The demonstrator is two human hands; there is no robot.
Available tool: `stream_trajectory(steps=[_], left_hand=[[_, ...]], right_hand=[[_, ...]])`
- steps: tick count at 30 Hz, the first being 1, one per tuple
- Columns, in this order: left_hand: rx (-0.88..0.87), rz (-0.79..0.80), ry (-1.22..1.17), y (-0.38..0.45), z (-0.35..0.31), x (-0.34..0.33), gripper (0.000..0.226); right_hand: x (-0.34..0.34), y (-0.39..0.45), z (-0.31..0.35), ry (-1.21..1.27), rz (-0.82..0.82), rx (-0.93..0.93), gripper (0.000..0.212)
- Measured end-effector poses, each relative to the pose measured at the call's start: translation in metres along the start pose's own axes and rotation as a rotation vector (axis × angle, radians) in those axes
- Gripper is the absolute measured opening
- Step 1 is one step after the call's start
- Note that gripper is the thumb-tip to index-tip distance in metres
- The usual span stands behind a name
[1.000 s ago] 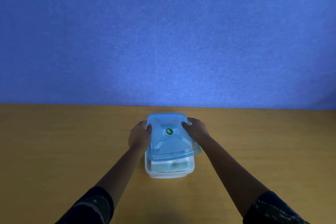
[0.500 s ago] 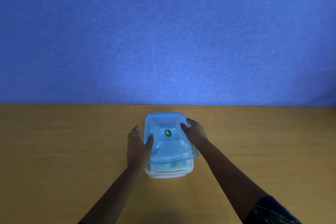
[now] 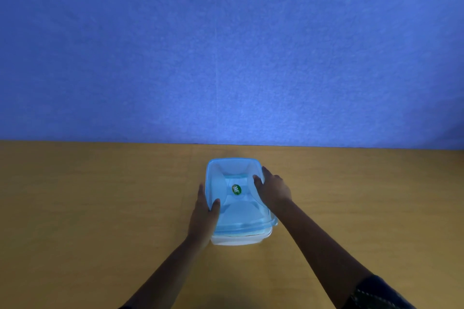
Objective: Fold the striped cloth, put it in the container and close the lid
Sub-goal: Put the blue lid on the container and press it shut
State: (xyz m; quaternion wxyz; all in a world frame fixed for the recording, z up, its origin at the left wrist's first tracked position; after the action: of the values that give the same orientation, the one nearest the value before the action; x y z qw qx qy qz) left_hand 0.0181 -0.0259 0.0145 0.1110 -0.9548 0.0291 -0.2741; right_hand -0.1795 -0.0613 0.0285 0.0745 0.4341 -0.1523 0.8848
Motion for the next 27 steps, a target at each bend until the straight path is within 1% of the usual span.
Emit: stream_trajectory(steps=[6,11,14,16,21,25,27], left_hand=[[0.002,0.021,-0.119,-0.005,-0.004,-0.003,0.060],[-0.031,0.027,-0.171,-0.009,-0.008,-0.002,0.059],[-0.060,0.011,-0.157,-0.012,-0.011,-0.002,0.069],[-0.085,-0.001,-0.120,-0.014,-0.012,-0.005,0.067],[-0.114,-0.021,-0.021,-0.015,-0.008,-0.012,0.071],[-0.153,-0.042,0.004,-0.015,-0.005,-0.015,0.069],[-0.156,-0.078,-0.021,-0.015,-0.002,-0.014,0.064]], right_hand=[[0.003,-0.006,0.000,-0.114,-0.021,0.023,0.056],[0.004,-0.008,0.000,-0.147,-0.026,0.027,0.056],[0.004,-0.008,-0.002,-0.136,-0.022,0.028,0.055],[0.005,-0.008,-0.005,-0.125,-0.016,0.026,0.055],[0.003,-0.012,-0.012,-0.091,-0.024,0.027,0.055],[-0.001,-0.016,-0.015,-0.072,-0.044,0.026,0.054],[-0.002,-0.019,-0.016,-0.036,-0.063,0.032,0.053]])
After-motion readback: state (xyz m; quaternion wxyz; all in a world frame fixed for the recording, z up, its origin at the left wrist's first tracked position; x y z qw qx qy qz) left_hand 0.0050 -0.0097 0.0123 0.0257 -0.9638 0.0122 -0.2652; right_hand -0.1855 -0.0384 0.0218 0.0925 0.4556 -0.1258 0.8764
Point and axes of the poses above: each hand's wrist, its own y-axis towards the middle knuckle, its own x-axis out of the back of the hand, z = x × y, the point moved 7 cm from there along y, towards the middle knuckle, and after that the axes turned 8 degrees about y, right-handed, at the moved point
